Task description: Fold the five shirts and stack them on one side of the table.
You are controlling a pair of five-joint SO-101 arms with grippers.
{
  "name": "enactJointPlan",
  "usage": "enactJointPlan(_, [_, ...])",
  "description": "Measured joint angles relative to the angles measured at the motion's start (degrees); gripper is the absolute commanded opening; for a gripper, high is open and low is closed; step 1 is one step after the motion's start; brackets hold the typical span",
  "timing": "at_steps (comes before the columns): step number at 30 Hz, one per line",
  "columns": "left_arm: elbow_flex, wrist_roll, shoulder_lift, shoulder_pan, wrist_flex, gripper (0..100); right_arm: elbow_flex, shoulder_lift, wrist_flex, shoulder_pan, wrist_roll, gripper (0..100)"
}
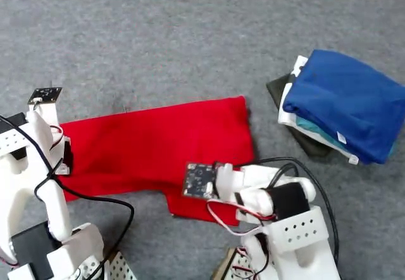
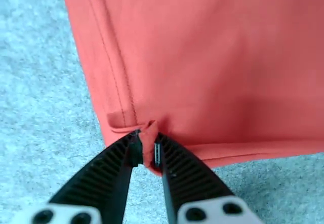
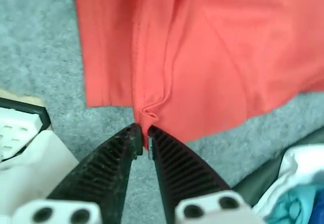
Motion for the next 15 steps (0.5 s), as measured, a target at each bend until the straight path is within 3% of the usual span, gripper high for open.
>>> enactJointPlan(5, [0.0,0.0,0.0,0.0,0.0,3,0.0,0.0,0.0,-3.2,0.0,2.3])
enactJointPlan(10, [0.0,0.0,0.0,0.0,1.1,19,0.0,0.0,0.1,-3.4,0.0,19.5])
enactJointPlan(15, [0.0,0.0,0.0,-0.4,1.9,20,0.0,0.0,1.2,-3.4,1.6,30.0])
